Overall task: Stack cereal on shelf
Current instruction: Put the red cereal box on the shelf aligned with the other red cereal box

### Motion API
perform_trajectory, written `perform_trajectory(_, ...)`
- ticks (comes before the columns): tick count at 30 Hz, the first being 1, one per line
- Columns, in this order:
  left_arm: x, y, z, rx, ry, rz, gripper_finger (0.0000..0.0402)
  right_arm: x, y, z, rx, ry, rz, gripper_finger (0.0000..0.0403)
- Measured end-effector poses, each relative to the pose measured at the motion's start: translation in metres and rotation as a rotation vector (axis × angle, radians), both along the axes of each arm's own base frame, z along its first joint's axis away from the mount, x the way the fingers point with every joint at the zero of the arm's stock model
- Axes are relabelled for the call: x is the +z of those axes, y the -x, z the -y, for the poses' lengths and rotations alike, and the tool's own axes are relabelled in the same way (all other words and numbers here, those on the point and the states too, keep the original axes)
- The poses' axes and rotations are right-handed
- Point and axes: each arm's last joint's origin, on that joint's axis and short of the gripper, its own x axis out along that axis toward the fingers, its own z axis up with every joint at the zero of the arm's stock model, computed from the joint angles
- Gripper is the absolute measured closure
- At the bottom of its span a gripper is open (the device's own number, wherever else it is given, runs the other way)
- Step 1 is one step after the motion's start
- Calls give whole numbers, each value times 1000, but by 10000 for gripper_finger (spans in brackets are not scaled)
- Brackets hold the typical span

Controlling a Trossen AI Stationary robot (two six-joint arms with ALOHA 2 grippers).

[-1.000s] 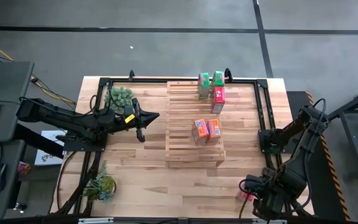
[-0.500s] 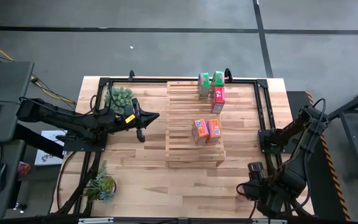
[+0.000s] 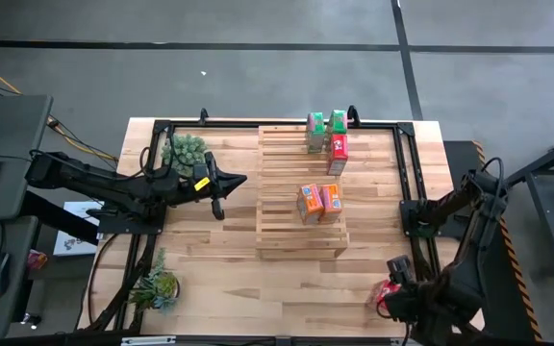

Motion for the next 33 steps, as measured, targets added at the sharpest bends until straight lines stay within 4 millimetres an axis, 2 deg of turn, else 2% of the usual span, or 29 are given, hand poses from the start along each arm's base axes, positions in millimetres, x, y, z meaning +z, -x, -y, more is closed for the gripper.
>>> perform_trajectory(4,0,0,0,0,0,0,401,-15,-4,-9,114,35,-93,159)
perform_trajectory(8,0,0,0,0,0,0,401,-23,-8,-11,187,107,-96,159)
perform_trajectory(11,0,0,0,0,0,0,402,-24,-9,-10,261,137,-88,159)
perform_trajectory(18,0,0,0,0,0,-1,401,-24,-11,-9,285,88,-173,159)
perform_trajectory(33,-1,0,0,0,-1,-7,402,-25,-24,-3,348,71,-193,159)
